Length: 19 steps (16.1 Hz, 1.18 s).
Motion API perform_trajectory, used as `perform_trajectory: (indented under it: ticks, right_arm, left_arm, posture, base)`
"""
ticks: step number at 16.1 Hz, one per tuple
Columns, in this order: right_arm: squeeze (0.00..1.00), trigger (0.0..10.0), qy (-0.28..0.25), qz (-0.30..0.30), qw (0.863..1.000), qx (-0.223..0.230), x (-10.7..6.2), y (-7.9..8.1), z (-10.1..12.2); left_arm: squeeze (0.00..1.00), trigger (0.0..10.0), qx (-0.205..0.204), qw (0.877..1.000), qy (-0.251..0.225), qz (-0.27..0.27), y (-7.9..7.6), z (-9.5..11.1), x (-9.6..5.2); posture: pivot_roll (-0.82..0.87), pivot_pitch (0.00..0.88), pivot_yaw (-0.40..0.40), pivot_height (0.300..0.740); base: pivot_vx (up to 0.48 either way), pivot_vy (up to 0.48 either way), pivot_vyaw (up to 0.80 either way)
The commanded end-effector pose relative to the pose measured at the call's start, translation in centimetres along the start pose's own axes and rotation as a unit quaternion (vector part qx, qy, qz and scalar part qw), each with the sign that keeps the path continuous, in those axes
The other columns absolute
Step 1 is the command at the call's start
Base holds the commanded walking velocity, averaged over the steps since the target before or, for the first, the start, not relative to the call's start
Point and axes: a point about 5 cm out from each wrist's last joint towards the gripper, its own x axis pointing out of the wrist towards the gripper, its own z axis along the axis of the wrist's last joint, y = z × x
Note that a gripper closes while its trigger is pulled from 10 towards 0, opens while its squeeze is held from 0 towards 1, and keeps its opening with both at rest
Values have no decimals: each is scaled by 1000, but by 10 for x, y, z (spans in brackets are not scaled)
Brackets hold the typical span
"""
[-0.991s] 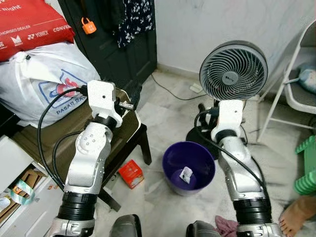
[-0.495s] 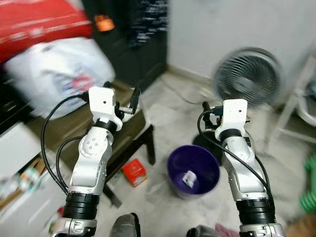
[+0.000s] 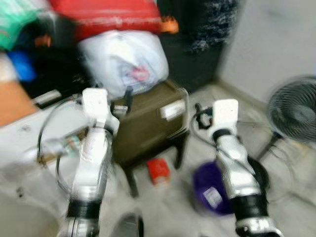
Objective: Clean up the room
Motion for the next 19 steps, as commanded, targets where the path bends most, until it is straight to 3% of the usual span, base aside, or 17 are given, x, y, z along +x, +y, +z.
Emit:
perform_trajectory:
  ticks: [1, 4, 7, 13, 17, 19]
  right_arm:
    - [0, 10000, 5, 9, 1000, -2, 0, 3, -3]
    - [0, 10000, 6, 0, 1000, -6, -6, -4, -4]
    - [0, 10000, 12, -13, 1000, -10, -11, -14, -7]
    - [0, 10000, 24, -26, 999, -12, -20, -15, -10]
    - [0, 10000, 48, -23, 998, -29, -28, -25, -16]
    - [0, 10000, 56, -38, 997, -23, -26, -33, -19]
  left_arm:
    - [0, 10000, 0, 1000, 1, 9, -1, 1, 1]
    - [0, 10000, -10, 1000, -3, 25, 1, 2, -6]
    - [0, 10000, 12, 1000, 10, 8, 5, -1, -11]
    - [0, 10000, 33, 999, 18, -3, 3, 1, -10]
    - [0, 10000, 53, 998, 46, -9, 13, -6, -20]
    - [0, 10000, 56, 997, 47, -12, 12, -6, -20]
  posture:
    - [-29, 0, 31, 740]
    - [-22, 0, 11, 740]
    - [-36, 0, 7, 740]
    - [-49, 0, 10, 740]
    - [-34, 0, 6, 740]
    - [-36, 0, -1, 740]
  base:
    - [0, 0, 800]
    - [0, 0, 800]
    - [0, 0, 800]
    - [0, 0, 800]
    - [0, 0, 781]
    - [0, 0, 0]
